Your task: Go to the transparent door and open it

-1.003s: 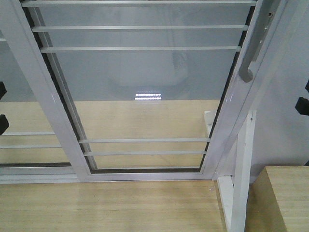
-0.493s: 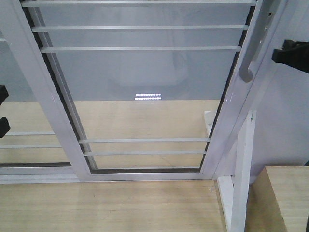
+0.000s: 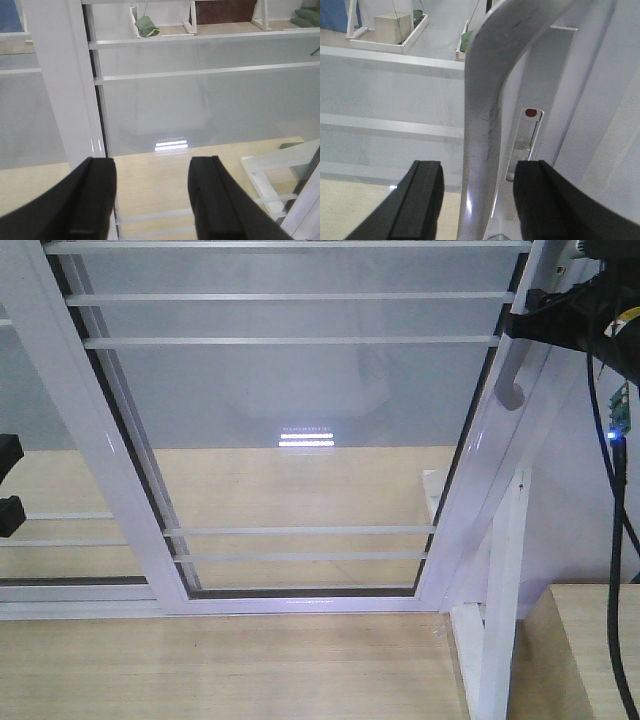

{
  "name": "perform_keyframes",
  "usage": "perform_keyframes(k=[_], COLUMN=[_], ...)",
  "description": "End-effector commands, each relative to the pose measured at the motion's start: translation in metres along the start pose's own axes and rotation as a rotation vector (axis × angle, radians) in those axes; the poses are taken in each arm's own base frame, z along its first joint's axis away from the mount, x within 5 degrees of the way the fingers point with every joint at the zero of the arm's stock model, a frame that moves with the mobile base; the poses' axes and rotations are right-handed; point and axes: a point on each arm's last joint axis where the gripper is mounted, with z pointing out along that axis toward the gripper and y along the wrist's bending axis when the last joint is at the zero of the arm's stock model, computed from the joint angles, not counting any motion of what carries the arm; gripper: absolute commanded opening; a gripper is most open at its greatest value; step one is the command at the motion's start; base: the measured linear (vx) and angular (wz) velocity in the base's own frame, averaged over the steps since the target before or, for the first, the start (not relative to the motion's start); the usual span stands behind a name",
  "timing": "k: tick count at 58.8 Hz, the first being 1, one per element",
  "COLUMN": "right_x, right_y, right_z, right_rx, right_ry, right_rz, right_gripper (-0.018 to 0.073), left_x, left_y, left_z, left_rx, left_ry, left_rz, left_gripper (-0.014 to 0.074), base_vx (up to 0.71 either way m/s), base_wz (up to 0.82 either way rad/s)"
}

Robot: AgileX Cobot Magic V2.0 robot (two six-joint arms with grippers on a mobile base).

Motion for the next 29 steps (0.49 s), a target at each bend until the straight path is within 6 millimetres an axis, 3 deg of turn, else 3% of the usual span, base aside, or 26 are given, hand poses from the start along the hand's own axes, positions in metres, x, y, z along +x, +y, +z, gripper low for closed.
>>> perform_keyframes(k=[1, 29], right_x=[-0.030, -0.017], right_y=[-0.004, -0.004], right_z=[0.001, 0.054], right_rx=[0.014, 0.011], right_ry=[-0.161, -0.148], right_rz=[-0.008, -0.010], right_gripper=[0.0407, 0.0363], left_x=[-0.017, -0.017], left_y=[-0.001, -0.001], left_z=[-0.003, -0.003], left_rx=[0.004, 0.004], left_ry=[-0.107, -0.107], left_rz=[-0.019, -0.019], left_gripper=[0.0462, 0.0462], base_vx=[0.00, 0.00], base_wz=[0.00, 0.00])
